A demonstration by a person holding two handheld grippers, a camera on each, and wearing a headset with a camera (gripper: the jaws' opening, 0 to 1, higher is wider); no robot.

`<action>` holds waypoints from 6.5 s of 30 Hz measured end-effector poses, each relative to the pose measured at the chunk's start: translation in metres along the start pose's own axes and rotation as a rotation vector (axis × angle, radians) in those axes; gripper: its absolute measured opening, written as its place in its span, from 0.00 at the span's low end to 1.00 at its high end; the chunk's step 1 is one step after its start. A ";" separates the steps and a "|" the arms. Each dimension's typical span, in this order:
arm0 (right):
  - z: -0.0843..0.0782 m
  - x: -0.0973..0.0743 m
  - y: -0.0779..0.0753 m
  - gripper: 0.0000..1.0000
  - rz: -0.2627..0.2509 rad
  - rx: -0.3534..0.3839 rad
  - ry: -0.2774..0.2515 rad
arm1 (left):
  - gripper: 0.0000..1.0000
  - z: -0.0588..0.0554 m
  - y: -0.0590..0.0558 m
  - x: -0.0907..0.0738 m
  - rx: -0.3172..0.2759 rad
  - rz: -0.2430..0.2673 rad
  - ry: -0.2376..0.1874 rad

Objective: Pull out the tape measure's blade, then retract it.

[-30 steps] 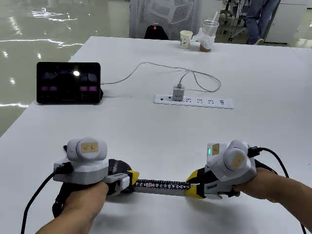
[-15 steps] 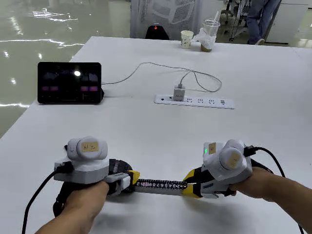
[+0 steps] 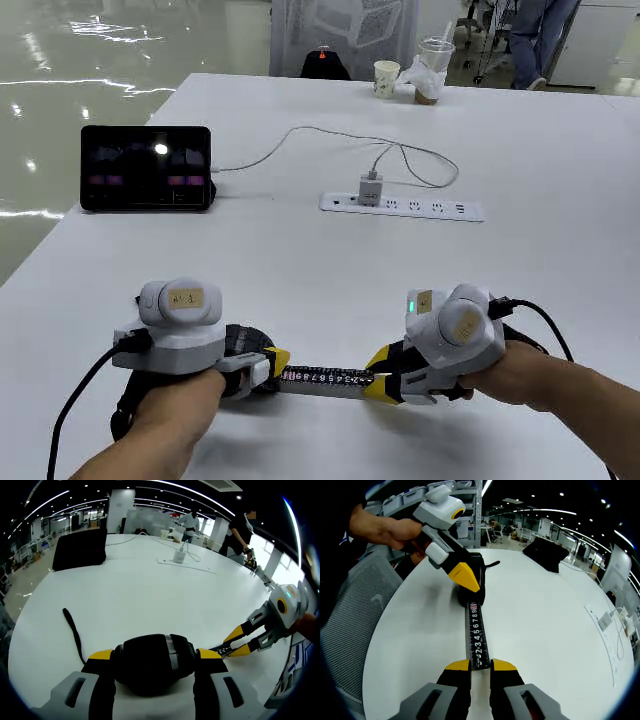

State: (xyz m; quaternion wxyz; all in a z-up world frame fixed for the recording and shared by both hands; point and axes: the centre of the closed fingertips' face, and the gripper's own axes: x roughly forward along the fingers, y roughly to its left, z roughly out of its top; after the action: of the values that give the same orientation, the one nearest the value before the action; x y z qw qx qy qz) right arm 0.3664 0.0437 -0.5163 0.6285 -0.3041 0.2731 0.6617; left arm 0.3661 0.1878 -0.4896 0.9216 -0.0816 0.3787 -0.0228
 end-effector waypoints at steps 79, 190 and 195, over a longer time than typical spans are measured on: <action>0.067 0.060 0.008 0.11 0.037 -0.038 -0.060 | 0.58 0.001 0.001 -0.001 -0.027 -0.008 0.000; 0.011 -0.048 0.030 0.40 -0.332 0.265 -0.183 | 0.76 -0.029 -0.006 -0.054 0.213 -0.149 -0.087; 0.010 -0.056 0.035 0.42 -0.356 0.279 -0.202 | 0.76 -0.031 -0.009 -0.058 0.236 -0.160 -0.094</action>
State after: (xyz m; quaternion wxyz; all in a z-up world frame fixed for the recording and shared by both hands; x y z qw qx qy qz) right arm 0.3323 0.0115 -0.4685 0.7952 -0.1900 0.2398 0.5234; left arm 0.3033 0.1813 -0.4700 0.9367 -0.0035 0.3221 -0.1369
